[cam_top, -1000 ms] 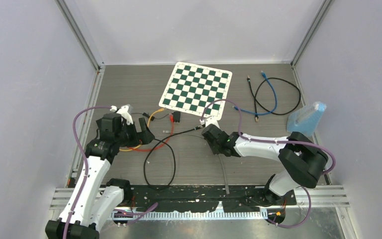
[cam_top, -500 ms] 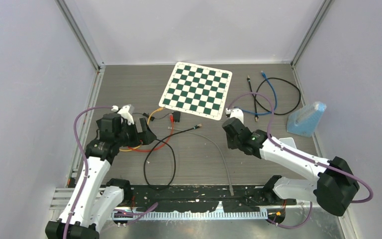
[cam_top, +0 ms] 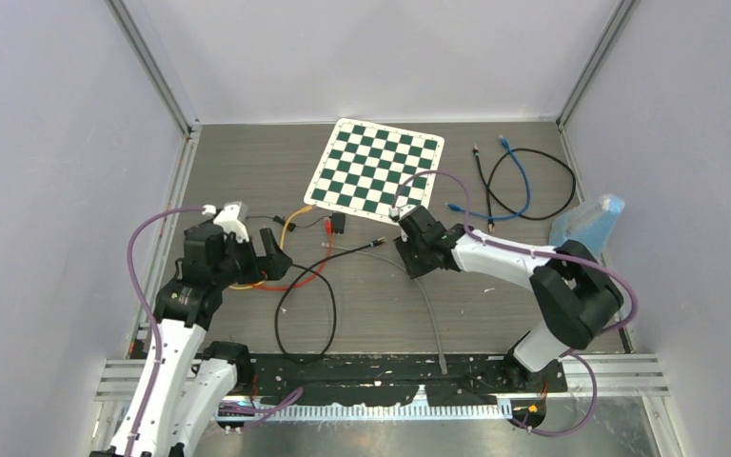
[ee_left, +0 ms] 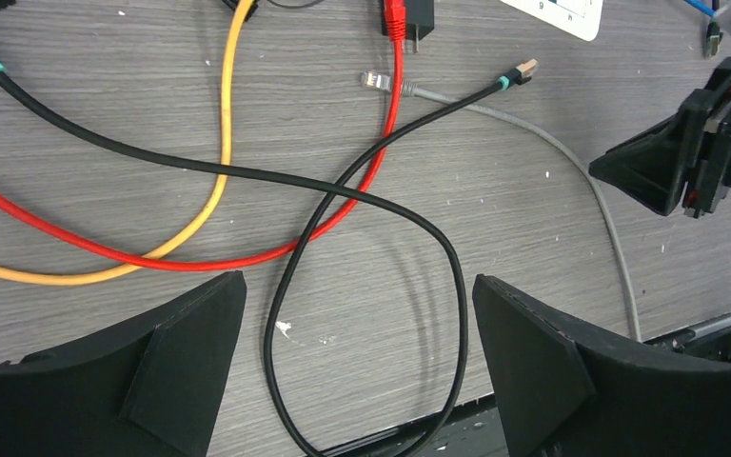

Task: Insert the plug into the switch port
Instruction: Move the connector to the center of the board.

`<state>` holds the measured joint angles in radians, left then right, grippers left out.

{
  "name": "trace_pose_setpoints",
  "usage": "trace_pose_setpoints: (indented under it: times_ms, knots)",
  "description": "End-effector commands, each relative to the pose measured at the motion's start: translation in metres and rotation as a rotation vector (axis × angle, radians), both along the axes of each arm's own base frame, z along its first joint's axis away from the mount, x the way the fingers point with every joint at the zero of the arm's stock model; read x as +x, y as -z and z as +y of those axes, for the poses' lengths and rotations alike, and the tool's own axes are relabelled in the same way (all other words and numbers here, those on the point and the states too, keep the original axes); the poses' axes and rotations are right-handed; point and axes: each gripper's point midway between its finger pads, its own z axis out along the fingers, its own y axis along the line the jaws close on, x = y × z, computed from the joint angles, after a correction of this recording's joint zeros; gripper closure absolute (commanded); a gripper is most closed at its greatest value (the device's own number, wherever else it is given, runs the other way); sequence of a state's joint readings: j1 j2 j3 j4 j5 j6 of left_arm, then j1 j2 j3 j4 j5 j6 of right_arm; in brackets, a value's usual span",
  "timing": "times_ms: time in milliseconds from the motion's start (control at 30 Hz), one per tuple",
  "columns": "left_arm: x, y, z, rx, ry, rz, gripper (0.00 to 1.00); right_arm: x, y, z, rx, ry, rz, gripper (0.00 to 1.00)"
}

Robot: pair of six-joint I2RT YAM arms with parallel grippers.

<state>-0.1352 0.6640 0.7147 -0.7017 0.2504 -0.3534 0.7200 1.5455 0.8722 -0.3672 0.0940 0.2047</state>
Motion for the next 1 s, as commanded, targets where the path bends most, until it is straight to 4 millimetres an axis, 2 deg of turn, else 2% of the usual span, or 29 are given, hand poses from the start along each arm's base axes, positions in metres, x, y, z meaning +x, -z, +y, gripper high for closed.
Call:
trace_pose_setpoints:
  times_ms: [0,167,267,433,533,667,967]
  knots:
    - [0.003,-0.014,0.007,0.037,-0.015,-0.063,0.07,0.011,-0.004,0.029,0.069,-0.100,0.027,0.64]
    - [0.000,-0.015,0.009,0.041,-0.018,-0.070,0.06,0.005,0.016,0.021,0.004,-0.089,0.093,0.64]
    - [-0.001,-0.019,0.009,0.040,-0.017,-0.092,0.06,0.001,0.031,0.006,-0.073,-0.055,0.116,0.65]
    - [-0.003,-0.020,0.010,0.044,-0.020,-0.107,0.06,-0.022,0.048,-0.006,-0.092,-0.018,0.207,0.75]
    - [-0.003,-0.022,0.010,0.044,-0.021,-0.114,0.06,-0.030,0.056,-0.028,-0.173,0.075,0.225,0.78]
    - [-0.004,-0.023,0.006,0.038,-0.006,-0.114,0.06,-0.038,0.059,-0.052,-0.239,0.207,0.253,0.92]
    - [-0.012,-0.027,-0.005,0.050,0.058,-0.138,0.04,-0.056,0.043,-0.091,-0.265,0.428,0.248,0.95]
